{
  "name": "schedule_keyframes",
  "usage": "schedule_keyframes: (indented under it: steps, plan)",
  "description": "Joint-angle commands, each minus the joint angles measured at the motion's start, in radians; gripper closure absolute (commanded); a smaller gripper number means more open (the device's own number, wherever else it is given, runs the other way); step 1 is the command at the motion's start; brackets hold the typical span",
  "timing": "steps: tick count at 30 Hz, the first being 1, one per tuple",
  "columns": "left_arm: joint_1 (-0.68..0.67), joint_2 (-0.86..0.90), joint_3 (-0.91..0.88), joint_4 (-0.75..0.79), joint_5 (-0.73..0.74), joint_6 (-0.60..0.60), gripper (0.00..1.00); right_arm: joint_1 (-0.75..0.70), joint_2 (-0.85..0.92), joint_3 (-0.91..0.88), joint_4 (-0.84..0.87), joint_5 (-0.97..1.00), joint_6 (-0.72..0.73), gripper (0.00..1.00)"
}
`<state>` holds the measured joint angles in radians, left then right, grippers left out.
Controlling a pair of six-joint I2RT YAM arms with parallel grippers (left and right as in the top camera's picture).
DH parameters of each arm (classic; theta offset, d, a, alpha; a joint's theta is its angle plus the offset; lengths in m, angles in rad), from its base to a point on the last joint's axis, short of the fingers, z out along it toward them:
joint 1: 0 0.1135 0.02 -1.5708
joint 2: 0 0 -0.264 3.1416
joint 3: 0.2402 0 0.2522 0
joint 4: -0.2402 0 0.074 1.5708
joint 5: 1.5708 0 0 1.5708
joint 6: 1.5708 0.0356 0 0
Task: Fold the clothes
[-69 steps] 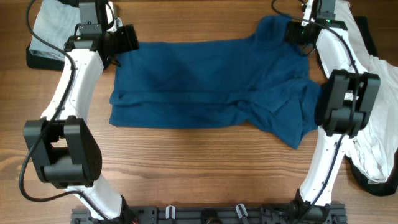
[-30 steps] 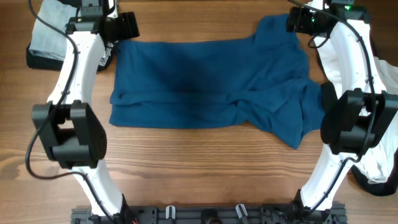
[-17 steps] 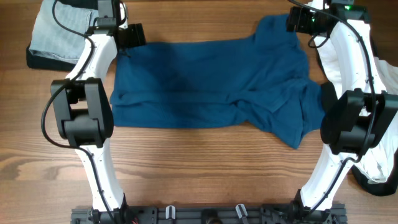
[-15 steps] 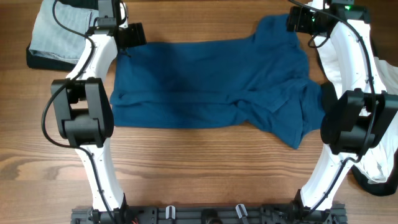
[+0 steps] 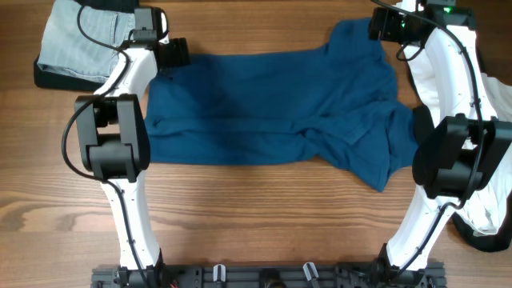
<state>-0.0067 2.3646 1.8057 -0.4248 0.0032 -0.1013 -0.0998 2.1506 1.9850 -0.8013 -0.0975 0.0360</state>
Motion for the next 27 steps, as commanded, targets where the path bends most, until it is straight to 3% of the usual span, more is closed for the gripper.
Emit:
schedule_keyframes:
  steps: [1, 14, 16, 20, 26, 27]
  plan:
    - [0.004, 0.014, 0.006, 0.013, -0.064, 0.02, 0.17, 0.002, 0.0, 0.01, 0.008, -0.015, -0.011, 0.04]
    - [0.004, 0.089, 0.006, 0.033, -0.092, 0.02, 0.22, 0.002, 0.0, 0.004, 0.011, -0.015, -0.037, 0.04]
    - [0.004, 0.095, 0.006, 0.033, -0.092, 0.019, 0.31, 0.002, 0.002, 0.003, 0.012, -0.015, -0.037, 0.04]
    - [0.004, 0.095, 0.006, 0.043, -0.092, 0.019, 0.64, 0.002, 0.002, 0.003, 0.017, -0.015, -0.037, 0.04]
    - [-0.002, 0.093, 0.006, 0.03, -0.092, 0.019, 0.96, 0.002, 0.002, 0.003, 0.038, -0.015, -0.037, 0.04]
    - [-0.003, 0.09, 0.006, 0.024, -0.092, 0.019, 0.96, 0.002, 0.003, 0.003, 0.046, -0.015, -0.036, 0.04]
